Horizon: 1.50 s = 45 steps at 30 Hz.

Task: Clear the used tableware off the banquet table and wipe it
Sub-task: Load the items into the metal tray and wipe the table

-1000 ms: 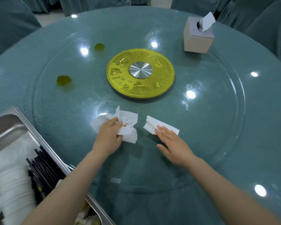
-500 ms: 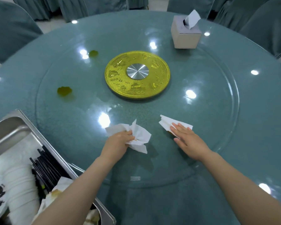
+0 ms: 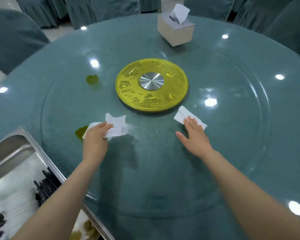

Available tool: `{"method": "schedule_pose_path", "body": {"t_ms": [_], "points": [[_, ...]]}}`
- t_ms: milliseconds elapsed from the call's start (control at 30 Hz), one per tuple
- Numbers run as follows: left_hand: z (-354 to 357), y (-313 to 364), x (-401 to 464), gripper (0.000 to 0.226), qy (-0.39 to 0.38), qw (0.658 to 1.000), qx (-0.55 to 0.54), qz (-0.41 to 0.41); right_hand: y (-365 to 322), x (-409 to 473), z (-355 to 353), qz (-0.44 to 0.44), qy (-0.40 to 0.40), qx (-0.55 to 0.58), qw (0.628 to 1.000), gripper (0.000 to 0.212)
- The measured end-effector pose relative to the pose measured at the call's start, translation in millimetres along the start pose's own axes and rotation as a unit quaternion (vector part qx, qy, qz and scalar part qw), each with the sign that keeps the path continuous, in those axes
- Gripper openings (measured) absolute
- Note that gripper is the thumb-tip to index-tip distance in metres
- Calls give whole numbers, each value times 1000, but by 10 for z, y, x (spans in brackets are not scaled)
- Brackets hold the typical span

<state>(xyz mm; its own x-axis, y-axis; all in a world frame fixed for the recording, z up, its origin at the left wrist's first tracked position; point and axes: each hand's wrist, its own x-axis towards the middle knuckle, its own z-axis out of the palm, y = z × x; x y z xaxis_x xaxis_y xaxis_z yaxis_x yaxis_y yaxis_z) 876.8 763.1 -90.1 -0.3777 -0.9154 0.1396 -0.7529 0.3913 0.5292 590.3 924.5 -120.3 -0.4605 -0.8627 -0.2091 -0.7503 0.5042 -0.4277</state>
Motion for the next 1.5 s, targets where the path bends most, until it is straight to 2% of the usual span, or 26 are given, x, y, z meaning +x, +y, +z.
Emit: {"method": "schedule_pose_path", "body": {"t_ms": [67,133,300,600,833,933,1067,1167,1333,1433,1500], "points": [[-90,-214,91,61,19,999,9,-43,-146,131,50,-8,-5,-13,1000,75],[-116,-368,151,61,6,998,38,-57,-247,232,83,-19,-10,-20,1000,76],[37,-435,126,56,-123,988,58,-67,-321,331,112,-49,-22,-38,998,77],[267,-83,-442,55,-226,971,34,70,-252,6,189,-88,-26,-46,995,76],[390,226,-747,54,-273,954,34,122,-200,-439,188,-82,-49,-37,995,73],[421,347,-857,57,-262,958,0,113,-125,-645,161,-86,-47,-46,994,65],[386,444,-872,51,-215,969,-70,96,-39,-860,187,-90,0,-40,995,50],[330,422,-819,60,-205,969,-22,134,-45,-906,142,-76,43,-29,996,41],[179,251,-764,69,-159,979,-4,127,-286,-998,-12,-41,186,126,974,31],[137,126,-740,73,-172,981,-6,87,-524,-1023,-59,-64,235,175,954,35],[124,54,-745,75,-166,985,-2,52,-630,-1027,-64,-90,230,157,956,42]]}}
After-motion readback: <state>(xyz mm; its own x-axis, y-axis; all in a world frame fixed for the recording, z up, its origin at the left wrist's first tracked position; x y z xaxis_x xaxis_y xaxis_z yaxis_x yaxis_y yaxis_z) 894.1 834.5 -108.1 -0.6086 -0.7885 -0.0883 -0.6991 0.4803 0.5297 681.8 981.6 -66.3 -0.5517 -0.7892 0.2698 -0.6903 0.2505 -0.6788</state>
